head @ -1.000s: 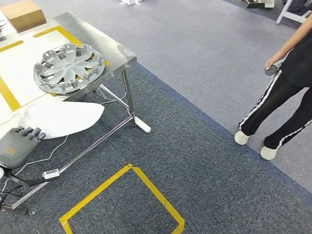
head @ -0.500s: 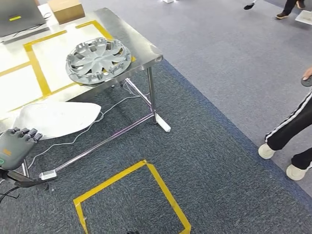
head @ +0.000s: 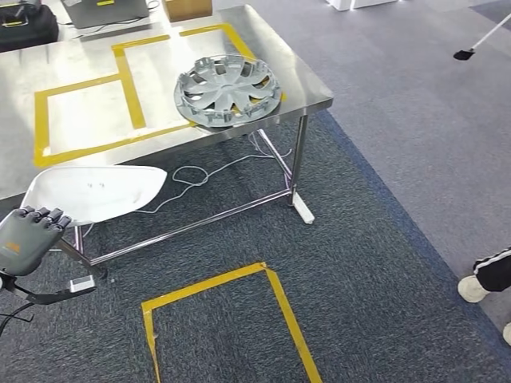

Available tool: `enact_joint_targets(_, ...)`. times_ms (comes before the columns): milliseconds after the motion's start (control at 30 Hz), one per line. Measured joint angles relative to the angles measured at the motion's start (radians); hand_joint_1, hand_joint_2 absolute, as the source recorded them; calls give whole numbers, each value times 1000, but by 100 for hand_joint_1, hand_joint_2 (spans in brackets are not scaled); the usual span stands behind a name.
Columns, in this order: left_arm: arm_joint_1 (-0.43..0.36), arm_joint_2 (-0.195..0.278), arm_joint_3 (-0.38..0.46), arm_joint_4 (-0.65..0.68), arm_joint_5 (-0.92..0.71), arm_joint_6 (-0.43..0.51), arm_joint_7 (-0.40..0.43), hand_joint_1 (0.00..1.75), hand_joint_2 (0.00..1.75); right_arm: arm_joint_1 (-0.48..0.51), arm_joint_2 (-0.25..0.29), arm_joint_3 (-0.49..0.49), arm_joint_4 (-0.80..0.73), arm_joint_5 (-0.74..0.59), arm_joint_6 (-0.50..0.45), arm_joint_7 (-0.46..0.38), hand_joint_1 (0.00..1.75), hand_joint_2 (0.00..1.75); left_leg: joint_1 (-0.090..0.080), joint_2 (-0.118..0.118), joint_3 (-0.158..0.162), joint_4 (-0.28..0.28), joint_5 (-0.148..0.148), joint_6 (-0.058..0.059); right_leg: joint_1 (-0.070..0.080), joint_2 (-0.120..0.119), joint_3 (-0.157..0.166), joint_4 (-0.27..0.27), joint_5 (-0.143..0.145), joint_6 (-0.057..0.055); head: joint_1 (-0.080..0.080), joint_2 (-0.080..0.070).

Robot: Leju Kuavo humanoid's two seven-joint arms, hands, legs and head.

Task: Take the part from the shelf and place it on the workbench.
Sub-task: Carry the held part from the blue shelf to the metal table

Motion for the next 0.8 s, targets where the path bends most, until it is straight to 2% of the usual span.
enact_joint_targets(33,0,-2,0,0,2,-1,0,175,175,1,-2,0,-5,-1,-3,0,0,0,1,-14,1,0,0,0,-1,2,0,-11,20,-1,0,0)
enact_joint_targets(67,0,-4,0,0,5,-2,0,175,175,1,-5,0,-10,-3,-6,0,0,0,2,-28,3,1,-1,-1,-2,8,19,-60,56,-1,0,0)
enact_joint_targets(100,0,-5,0,0,6,-2,0,175,175,2,-8,0,-15,-4,-7,0,0,0,4,-41,4,2,-2,-3,-6,26,49,-133,97,-1,0,0)
enact_joint_targets(133,0,-6,0,0,6,-3,0,175,175,2,-10,0,-20,-5,-9,0,0,0,4,-54,3,5,-3,-7,-11,51,80,-204,126,0,0,0)
enact_joint_targets(167,-1,-6,0,-1,7,-3,0,175,175,2,-12,0,-24,-6,-10,0,0,0,5,-67,0,6,-3,-13,-15,71,105,-254,142,0,0,0)
enact_joint_targets(200,-1,-6,1,-1,9,-3,0,175,175,2,-13,0,-29,-8,-13,0,0,0,5,-78,-4,8,-2,-19,-17,85,118,-279,145,-2,0,0)
enact_joint_targets(233,0,-6,1,-1,11,-4,1,175,175,1,-15,0,-35,-9,-16,0,0,0,7,-90,-9,8,1,-25,-16,83,122,-284,141,-6,-1,0)
enact_joint_targets(267,2,-6,1,-2,13,-4,1,175,175,1,-17,0,-41,-10,-19,0,0,0,9,-102,-12,6,4,-31,-15,72,123,-283,142,-12,-1,0)
enact_joint_targets(300,5,-6,1,-2,15,-5,2,175,175,0,-19,0,-48,-11,-24,0,0,0,9,-98,-16,8,3,-36,-15,60,123,-283,143,-18,-1,0)
enact_joint_targets(367,6,-7,2,-2,24,-10,3,175,175,0,-25,-1,-62,-14,-38,0,0,0,6,-53,-40,56,-29,-43,-16,39,125,-287,145,-33,-6,0)
enact_joint_targets(400,7,-9,3,-3,33,-14,4,175,175,1,-28,-1,-70,-17,-47,1,0,0,5,-19,-66,111,-60,-46,-14,30,124,-288,145,-37,-8,0)
enact_joint_targets(433,8,-12,5,-5,46,-19,5,175,175,3,-31,-3,-78,-22,-56,2,0,0,4,3,-99,181,-93,-48,-12,23,124,-288,144,-40,-10,0)
enact_joint_targets(467,11,-16,7,-6,58,-24,5,175,175,5,-35,-4,-86,-28,-63,4,0,0,4,13,-129,245,-118,-50,-11,14,123,-288,144,-41,-9,0)
enact_joint_targets(500,15,-21,8,-7,68,-28,6,175,175,8,-39,-6,-95,-31,-68,6,0,0,4,17,-147,285,-128,-50,-10,6,123,-288,143,-42,-9,0)
enact_joint_targets(533,18,-26,10,-9,74,-30,6,175,175,9,-43,-7,-103,-33,-72,8,0,0,4,18,-146,288,-118,-49,-9,0,123,-288,143,-42,-9,0)
enact_joint_targets(567,20,-29,12,-10,78,-32,6,175,175,10,-45,-8,-110,-34,-74,9,0,0,4,18,-126,253,-92,-47,-8,-5,124,-288,143,-42,-9,0)
enact_joint_targets(633,20,-32,19,-14,92,-41,5,175,175,10,-50,-12,-124,-35,-80,9,0,0,2,23,-53,121,-33,-40,-5,-11,126,-288,141,-40,-9,0)
enact_joint_targets(667,19,-34,23,-17,102,-49,4,175,175,9,-53,-15,-132,-35,-85,10,0,0,1,26,-22,63,-18,-36,-3,-13,126,-287,140,-37,-9,0)
enact_joint_targets(733,18,-39,31,-20,122,-65,1,175,175,10,-62,-18,-149,-37,-95,12,0,0,-1,30,4,10,-12,-38,3,-14,122,-284,137,-40,-8,0)
enact_joint_targets(800,20,-46,34,-22,133,-74,-1,175,175,11,-71,-20,-165,-37,-102,15,0,0,-2,28,5,5,-11,-40,4,-15,118,-287,137,-50,-7,0)
